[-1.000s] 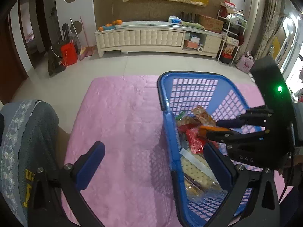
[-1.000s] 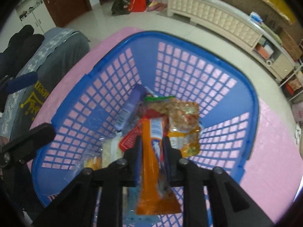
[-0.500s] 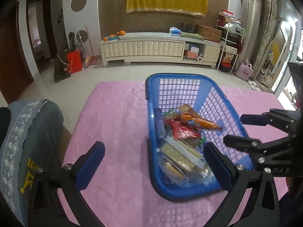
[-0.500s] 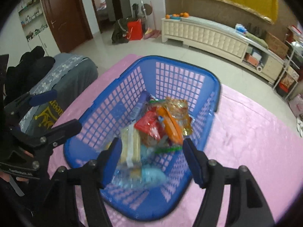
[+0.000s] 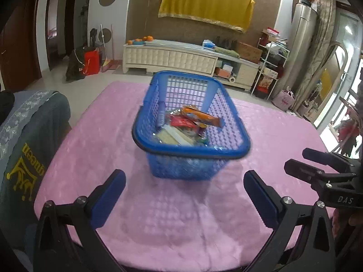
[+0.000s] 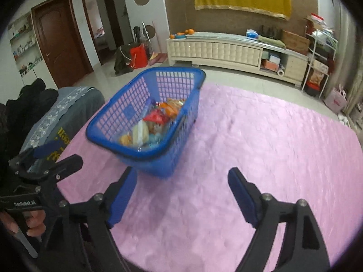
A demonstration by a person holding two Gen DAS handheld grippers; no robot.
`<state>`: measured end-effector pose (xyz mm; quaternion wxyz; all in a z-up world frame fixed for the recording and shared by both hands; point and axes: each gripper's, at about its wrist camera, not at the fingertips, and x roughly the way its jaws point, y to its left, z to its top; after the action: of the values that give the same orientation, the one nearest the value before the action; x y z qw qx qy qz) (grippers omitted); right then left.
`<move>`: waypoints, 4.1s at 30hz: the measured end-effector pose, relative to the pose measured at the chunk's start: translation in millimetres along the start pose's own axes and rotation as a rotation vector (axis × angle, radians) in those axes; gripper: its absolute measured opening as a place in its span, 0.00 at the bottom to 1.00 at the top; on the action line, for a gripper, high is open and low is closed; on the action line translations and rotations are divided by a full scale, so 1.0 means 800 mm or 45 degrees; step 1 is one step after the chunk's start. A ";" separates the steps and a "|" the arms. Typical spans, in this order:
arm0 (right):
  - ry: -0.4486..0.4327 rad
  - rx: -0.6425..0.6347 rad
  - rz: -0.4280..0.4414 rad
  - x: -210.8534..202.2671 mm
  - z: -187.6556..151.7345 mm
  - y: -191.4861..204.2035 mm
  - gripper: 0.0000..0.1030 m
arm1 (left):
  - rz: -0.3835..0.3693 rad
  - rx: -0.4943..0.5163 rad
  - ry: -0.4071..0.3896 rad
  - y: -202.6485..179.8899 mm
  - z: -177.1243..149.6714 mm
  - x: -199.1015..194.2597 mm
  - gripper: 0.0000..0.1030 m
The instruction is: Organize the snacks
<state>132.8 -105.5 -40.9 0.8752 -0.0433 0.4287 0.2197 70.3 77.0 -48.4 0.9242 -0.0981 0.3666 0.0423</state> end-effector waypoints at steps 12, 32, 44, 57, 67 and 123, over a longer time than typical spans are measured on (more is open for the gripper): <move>-0.255 -0.020 -0.148 -0.104 -0.057 0.021 1.00 | 0.020 0.161 -0.182 -0.065 -0.043 -0.097 1.00; -0.486 0.034 -0.153 -0.195 -0.101 0.032 1.00 | -0.016 0.224 -0.343 -0.096 -0.060 -0.176 1.00; -0.476 0.038 -0.142 -0.197 -0.105 0.033 1.00 | 0.017 0.237 -0.352 -0.095 -0.065 -0.182 1.00; -0.462 0.044 -0.148 -0.196 -0.107 0.033 1.00 | 0.002 0.225 -0.345 -0.092 -0.066 -0.185 1.00; -0.454 0.047 -0.146 -0.195 -0.106 0.031 1.00 | -0.010 0.211 -0.327 -0.093 -0.066 -0.185 1.00; -0.426 0.047 -0.128 -0.196 -0.109 0.023 1.00 | 0.002 0.202 -0.311 -0.090 -0.070 -0.185 1.00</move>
<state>-22.3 -166.5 27.1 0.9449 -0.0114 0.2785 0.1718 -64.3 -6.2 24.3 0.9668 -0.0185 0.2537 0.0255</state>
